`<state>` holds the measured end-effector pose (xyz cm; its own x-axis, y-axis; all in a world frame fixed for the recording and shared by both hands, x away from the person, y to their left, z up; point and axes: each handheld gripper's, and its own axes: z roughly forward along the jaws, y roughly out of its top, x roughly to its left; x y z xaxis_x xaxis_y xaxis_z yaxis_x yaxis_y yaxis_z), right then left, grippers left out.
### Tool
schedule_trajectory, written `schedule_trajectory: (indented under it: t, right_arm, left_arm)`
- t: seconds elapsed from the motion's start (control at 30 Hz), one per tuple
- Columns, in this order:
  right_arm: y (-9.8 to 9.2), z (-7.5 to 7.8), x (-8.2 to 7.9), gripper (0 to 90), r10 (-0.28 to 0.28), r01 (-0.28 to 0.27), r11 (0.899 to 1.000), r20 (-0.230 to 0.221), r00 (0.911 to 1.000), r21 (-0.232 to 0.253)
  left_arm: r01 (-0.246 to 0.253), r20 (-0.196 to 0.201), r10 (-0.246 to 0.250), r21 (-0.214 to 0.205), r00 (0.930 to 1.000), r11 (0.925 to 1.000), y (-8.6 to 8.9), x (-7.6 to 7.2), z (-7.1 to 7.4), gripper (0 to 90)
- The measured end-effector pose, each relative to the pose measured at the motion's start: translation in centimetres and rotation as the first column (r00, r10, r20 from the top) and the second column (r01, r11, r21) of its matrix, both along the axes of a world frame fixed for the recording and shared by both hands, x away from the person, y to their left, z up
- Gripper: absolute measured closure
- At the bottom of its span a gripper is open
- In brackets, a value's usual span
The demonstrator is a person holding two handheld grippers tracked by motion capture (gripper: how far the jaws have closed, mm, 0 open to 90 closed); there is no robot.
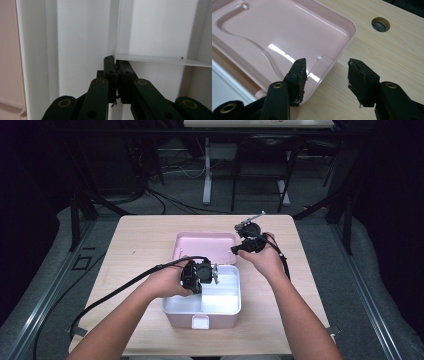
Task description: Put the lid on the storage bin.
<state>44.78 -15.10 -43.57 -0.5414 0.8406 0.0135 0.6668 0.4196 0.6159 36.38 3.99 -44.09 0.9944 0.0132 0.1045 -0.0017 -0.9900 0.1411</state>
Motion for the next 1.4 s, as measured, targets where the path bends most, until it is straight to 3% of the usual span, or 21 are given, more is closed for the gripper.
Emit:
schedule_trajectory:
  t: [0.23,0.5,0.9,1.13,1.17,1.3,1.4]
  right_arm:
    - [0.5,-0.9,1.2,51.5,-0.022,0.022,1.000,0.002,0.9998,-0.012]
    - [0.4,-1.7,2.6,56.6,-0.067,0.068,0.997,-0.021,0.9975,0.032]
    - [0.8,-3.0,4.0,65.9,-0.188,0.189,0.981,-0.025,0.9818,0.033]
    - [0.7,-3.5,4.4,70.1,-0.200,0.202,0.978,-0.053,0.9784,0.044]
    - [0.8,-3.6,4.4,71.3,-0.224,0.227,0.973,-0.058,0.9728,0.044]
    - [0.9,-3.9,4.6,71.9,-0.237,0.241,0.969,-0.067,0.9691,0.056]
    - [1.0,-4.0,4.6,71.9,-0.229,0.234,0.971,-0.085,0.9698,0.052]
  left_arm:
    - [0.000,-0.008,0.000,0.009,1.0000,1.0000,0.0,0.1,0.1,86.9]
    - [-0.002,-0.006,0.002,0.004,1.0000,1.0000,0.0,0.1,0.0,87.0]
    - [-0.001,0.001,0.001,0.006,1.0000,1.0000,-0.1,0.0,0.0,86.9]
    - [-0.003,0.001,0.003,0.008,1.0000,1.0000,-0.1,0.0,0.0,86.9]
    - [-0.003,0.001,0.003,0.008,1.0000,1.0000,-0.1,0.0,0.0,86.9]
    - [-0.003,-0.004,0.003,0.007,1.0000,1.0000,-0.1,0.0,0.0,86.9]
    - [-0.004,-0.003,0.004,0.008,1.0000,1.0000,-0.1,0.0,0.0,86.9]
